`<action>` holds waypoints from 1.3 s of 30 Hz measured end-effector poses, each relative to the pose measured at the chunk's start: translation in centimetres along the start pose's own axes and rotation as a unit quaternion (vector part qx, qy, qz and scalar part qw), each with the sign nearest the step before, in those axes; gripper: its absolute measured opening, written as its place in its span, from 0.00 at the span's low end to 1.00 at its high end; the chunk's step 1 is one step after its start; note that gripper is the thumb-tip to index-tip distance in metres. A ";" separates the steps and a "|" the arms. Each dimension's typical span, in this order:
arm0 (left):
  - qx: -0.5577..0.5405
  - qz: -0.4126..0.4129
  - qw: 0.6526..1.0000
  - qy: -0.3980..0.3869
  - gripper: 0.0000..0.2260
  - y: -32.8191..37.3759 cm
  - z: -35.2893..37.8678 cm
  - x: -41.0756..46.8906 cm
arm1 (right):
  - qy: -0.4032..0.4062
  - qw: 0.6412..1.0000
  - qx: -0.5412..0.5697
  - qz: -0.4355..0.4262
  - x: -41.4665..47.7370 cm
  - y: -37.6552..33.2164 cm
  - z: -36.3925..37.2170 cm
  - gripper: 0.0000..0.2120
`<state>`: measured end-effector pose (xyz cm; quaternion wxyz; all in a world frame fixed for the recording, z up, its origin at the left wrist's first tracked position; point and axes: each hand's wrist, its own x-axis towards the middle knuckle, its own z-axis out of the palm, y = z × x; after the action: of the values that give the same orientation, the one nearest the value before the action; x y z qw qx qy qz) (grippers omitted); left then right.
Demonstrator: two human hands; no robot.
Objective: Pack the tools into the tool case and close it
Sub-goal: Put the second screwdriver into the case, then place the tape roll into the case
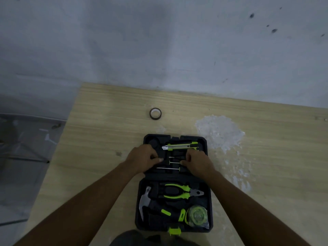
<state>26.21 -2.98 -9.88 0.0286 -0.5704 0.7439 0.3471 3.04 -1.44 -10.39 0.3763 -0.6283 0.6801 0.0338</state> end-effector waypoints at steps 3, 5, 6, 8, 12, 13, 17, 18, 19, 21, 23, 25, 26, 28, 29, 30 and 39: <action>-0.069 -0.026 0.995 0.073 0.14 -0.4 -1.0 1.0 | 0.038 0.998 0.043 -0.014 -0.5 0.4 0.6 0.17; -0.067 -0.030 0.990 0.118 0.10 -0.5 -1.8 2.3 | 0.078 0.994 0.068 -0.026 -0.6 0.3 0.8 0.18; -0.061 -0.030 0.989 0.128 0.10 -0.5 -2.2 3.0 | 0.096 0.992 0.078 -0.033 -0.6 0.2 0.8 0.18; -0.042 -0.040 0.991 0.122 0.14 -0.3 -2.9 4.5 | 0.116 0.988 0.096 -0.041 -0.5 0.0 0.7 0.19; 0.008 -0.049 0.993 0.107 0.21 0.6 -4.1 7.4 | 0.135 0.983 0.118 -0.049 0.1 0.3 0.5 0.18; 0.020 -0.055 0.993 0.102 0.22 0.8 -4.2 8.0 | 0.142 0.981 0.121 -0.051 0.1 0.4 0.5 0.18; 0.028 -0.091 0.992 0.085 0.22 1.2 -4.1 10.0 | 0.161 0.976 0.139 -0.050 0.5 1.0 0.0 0.18; 0.030 -0.099 0.992 0.076 0.22 1.1 -4.0 10.5 | 0.161 0.976 0.141 -0.047 0.8 1.2 -0.2 0.19; 0.032 -0.109 0.991 0.067 0.22 0.9 -3.9 10.9 | 0.160 0.975 0.145 -0.047 0.9 1.3 -0.3 0.19; 0.030 -0.126 0.990 0.058 0.22 0.5 -3.7 11.5 | 0.160 0.974 0.153 -0.047 1.1 1.4 -0.5 0.19; 0.027 -0.133 0.989 0.065 0.20 0.0 -3.4 12.2 | 0.159 0.974 0.157 -0.045 1.3 1.8 -0.5 0.20; 0.014 -0.137 0.987 0.078 0.18 -0.6 -3.0 12.7 | 0.157 0.975 0.150 -0.039 1.2 2.0 -0.5 0.20; 0.001 -0.141 0.987 0.083 0.16 -0.8 -2.9 12.8 | 0.155 0.977 0.145 -0.036 1.1 2.1 -0.5 0.20; -0.023 -0.139 0.987 0.083 0.13 -1.0 -2.7 12.7 | 0.155 0.977 0.144 -0.036 0.8 2.3 -0.4 0.19; -0.026 -0.125 0.988 0.085 0.13 -1.0 -2.7 12.4 | 0.157 0.976 0.147 -0.039 0.7 2.4 -0.4 0.18; -0.025 -0.106 0.990 0.093 0.12 -0.9 -2.6 11.9 | 0.158 0.975 0.150 -0.040 0.6 2.4 -0.4 0.17; -0.098 0.008 0.978 0.185 0.19 -0.9 -1.3 4.0 | 0.138 0.971 0.174 -0.089 0.4 -0.8 0.1 0.20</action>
<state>26.04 -7.08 -11.11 -0.1685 -0.6186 0.7033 0.3070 3.82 -1.88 -10.39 0.3841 -0.6099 0.6621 -0.2053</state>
